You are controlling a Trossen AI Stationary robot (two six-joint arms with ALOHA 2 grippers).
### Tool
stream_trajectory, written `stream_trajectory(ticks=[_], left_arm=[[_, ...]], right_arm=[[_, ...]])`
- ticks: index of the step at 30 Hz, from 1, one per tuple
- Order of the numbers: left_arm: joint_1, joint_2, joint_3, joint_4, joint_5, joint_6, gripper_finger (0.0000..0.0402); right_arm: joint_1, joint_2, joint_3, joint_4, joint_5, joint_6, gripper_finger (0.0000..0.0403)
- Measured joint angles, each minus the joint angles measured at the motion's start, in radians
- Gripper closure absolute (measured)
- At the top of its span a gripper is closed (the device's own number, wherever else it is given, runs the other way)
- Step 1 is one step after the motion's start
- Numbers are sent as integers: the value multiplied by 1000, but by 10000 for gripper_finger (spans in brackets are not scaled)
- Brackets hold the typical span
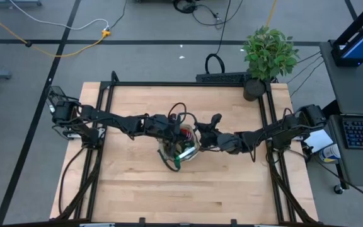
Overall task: Pick & Place Garden tools in Gardening bag
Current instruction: Adjust the brown hand rake in the white gardening bag
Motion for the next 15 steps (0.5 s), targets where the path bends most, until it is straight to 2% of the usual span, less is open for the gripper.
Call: stream_trajectory(ticks=[5,9,12,15], left_arm=[[-1,0,0,-19,0,-3,380],[0,0,0,-62,-5,-6,392],[1,0,0,-66,-17,-7,391],[11,2,0,-75,-34,-23,365]], right_arm=[[-18,0,0,15,-17,3,399],[-19,0,0,25,-17,-6,399],[-19,0,0,30,-67,-3,399],[-18,0,0,30,-136,-47,399]])
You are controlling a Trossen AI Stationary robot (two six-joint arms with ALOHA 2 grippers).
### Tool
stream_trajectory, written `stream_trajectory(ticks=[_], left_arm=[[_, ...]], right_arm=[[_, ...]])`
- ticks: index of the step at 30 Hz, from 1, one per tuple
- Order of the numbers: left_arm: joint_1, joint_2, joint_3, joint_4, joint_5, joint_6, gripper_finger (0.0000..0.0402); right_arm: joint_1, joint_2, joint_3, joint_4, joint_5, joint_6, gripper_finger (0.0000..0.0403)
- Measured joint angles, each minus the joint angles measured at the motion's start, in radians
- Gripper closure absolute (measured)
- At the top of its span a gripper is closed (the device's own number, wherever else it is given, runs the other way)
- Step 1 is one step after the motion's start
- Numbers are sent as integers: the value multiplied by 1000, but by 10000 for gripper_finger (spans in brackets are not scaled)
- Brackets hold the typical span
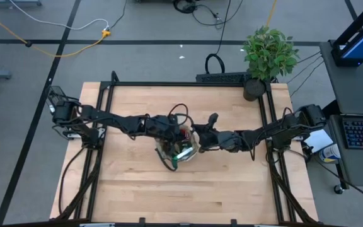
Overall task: Pick & Place Garden tools in Gardening bag
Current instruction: Adjust the brown hand rake in the white gardening bag, then adjust the white gardening bag on the table
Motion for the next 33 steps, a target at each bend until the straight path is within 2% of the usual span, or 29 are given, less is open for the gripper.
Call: stream_trajectory(ticks=[11,15,21,27,33], left_arm=[[14,-27,-3,20,-5,14,259],[8,-104,-3,16,-6,33,240],[6,-259,-2,-24,-6,77,234],[-42,-385,-1,-204,-5,58,234],[-131,-405,-1,-503,-23,-3,234]], right_arm=[[-21,0,0,-61,4,11,399],[-34,0,0,-85,4,42,399],[-33,0,0,-91,4,54,399],[-33,0,0,-92,4,59,399],[-33,0,-9,-90,4,69,399]])
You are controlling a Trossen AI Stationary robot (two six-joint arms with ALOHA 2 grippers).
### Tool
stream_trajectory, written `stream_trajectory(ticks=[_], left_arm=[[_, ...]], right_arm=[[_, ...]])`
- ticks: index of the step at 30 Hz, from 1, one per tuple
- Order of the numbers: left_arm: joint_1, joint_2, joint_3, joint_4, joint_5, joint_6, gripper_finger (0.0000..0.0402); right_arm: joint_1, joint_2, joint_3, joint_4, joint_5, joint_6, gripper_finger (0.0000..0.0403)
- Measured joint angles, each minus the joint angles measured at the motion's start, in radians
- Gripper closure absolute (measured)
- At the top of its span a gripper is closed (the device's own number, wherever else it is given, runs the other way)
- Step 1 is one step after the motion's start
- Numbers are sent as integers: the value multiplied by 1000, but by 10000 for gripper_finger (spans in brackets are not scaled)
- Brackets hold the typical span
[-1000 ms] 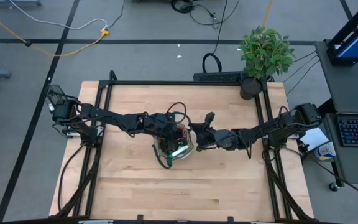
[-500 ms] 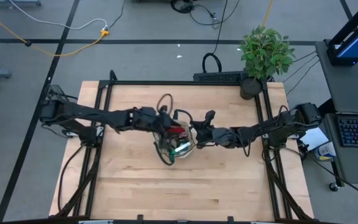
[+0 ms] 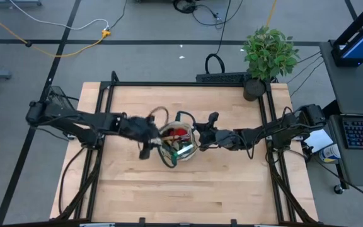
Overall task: Pick & Place Garden tools in Gardening bag
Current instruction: Adjust the white gardening bag on the table
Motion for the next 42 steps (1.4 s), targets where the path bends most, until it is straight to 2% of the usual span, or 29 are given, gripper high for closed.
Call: stream_trajectory(ticks=[3,9,16,19,22,26,31,37,42], left_arm=[[-54,31,0,-60,-18,-26,234],[-124,85,1,-74,-149,-48,234],[-144,107,0,-87,-157,-89,234],[-146,107,0,-79,-171,-88,234],[-145,107,0,-79,-227,-88,234],[-127,107,0,-79,-285,-87,234],[-80,129,0,-31,-287,-39,234],[-33,206,0,117,-288,69,234],[-20,208,0,174,-289,129,234]], right_arm=[[0,0,-19,-1,-5,3,398],[6,0,-41,-2,-8,12,366],[8,0,-41,-51,-19,205,323],[8,0,-41,-114,-72,308,315],[8,0,-41,-168,-168,391,313],[8,0,-42,-145,-293,434,312],[8,0,-42,-23,-368,436,313],[8,0,-42,-41,-383,458,314],[18,-2,-42,-80,-475,561,314]])
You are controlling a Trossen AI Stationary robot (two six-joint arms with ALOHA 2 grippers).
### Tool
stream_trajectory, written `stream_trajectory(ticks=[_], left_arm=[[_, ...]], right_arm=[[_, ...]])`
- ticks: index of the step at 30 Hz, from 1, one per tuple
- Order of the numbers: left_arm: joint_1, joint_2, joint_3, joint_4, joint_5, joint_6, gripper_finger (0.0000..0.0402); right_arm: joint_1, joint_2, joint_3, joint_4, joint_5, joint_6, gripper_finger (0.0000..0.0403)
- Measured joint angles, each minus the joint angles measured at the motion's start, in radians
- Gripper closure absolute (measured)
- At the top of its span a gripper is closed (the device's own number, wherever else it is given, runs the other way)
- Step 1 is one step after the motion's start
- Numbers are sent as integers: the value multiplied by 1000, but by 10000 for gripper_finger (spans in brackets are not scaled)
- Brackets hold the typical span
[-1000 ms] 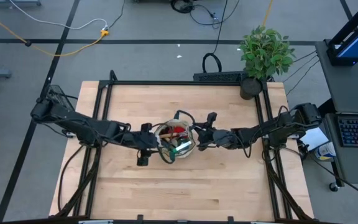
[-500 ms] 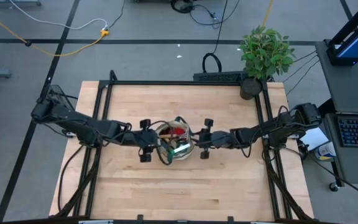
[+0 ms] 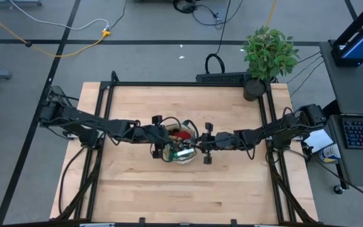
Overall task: Pick & Place Garden tools in Gardening bag
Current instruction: Adjust the white gardening bag on the table, then return to Home Position
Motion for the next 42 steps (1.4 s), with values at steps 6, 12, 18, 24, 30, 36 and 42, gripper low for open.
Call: stream_trajectory(ticks=[6,12,18,24,30,36,42], left_arm=[[-25,-90,0,-37,-2,-3,234],[-53,-187,0,-69,-10,7,234],[-80,-250,0,-106,-10,-25,234],[-106,-262,0,-112,-9,-33,234],[-120,-262,0,-168,-25,-69,234],[-136,-262,0,-209,-58,-131,234],[-171,-293,0,-296,-60,-174,234]], right_arm=[[48,0,-3,12,0,-36,314],[66,1,-3,21,29,-80,314],[59,1,-4,24,49,-94,279],[61,1,-4,6,138,-125,211],[87,-43,-4,-74,178,-133,176],[108,-147,-5,-255,182,-75,171],[108,-276,-5,-376,263,-89,182]])
